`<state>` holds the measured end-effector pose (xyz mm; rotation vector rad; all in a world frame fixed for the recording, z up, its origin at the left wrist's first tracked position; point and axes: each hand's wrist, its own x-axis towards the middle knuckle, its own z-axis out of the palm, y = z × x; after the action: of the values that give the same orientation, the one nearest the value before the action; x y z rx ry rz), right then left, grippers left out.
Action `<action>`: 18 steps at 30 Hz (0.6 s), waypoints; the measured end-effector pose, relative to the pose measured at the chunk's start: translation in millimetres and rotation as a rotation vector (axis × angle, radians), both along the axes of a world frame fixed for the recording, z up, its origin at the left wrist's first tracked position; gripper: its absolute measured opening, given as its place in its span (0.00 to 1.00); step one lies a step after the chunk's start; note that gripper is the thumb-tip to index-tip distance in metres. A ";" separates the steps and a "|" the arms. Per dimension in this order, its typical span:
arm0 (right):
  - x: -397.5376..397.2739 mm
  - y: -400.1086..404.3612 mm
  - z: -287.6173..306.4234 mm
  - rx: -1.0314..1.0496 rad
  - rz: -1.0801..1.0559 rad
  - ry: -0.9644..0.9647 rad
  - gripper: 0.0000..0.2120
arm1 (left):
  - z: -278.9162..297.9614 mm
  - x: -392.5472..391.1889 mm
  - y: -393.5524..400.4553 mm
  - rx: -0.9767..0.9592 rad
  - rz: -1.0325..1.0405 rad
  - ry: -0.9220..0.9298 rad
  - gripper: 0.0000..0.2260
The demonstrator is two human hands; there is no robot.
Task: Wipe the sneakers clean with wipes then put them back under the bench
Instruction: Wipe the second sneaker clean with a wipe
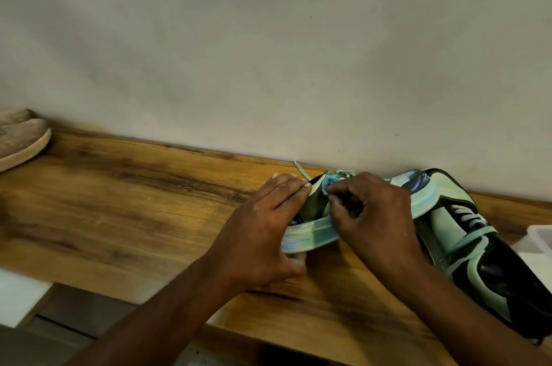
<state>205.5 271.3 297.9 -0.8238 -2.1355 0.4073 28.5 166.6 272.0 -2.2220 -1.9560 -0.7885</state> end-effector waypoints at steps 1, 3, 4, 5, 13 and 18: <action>-2.3 -4.9 -1.9 0.012 0.046 -0.015 0.10 | -0.4 -0.3 0.1 -0.008 -0.001 -0.004 0.46; -2.8 -12.1 -1.3 -0.016 0.142 -0.086 0.09 | -0.6 -1.2 -0.4 -0.018 0.002 -0.028 0.46; -1.2 -11.9 0.3 -0.059 0.163 -0.122 0.09 | 0.0 -1.4 -0.9 -0.022 0.003 -0.037 0.46; 1.2 -8.9 2.6 -0.097 0.156 -0.144 0.09 | 1.1 -1.2 -1.1 -0.021 0.003 -0.040 0.46; -1.4 -2.2 2.5 0.022 0.042 -0.015 0.09 | 1.5 1.6 -1.4 -0.025 -0.002 -0.062 0.47; -0.6 -11.8 5.6 -0.072 0.190 -0.196 0.07 | 3.7 -2.7 -1.7 -0.060 0.007 -0.107 0.48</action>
<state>204.9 259.5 303.5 -0.7280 -2.4039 0.5231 25.8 164.9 275.7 -2.2488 -2.0605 -0.8769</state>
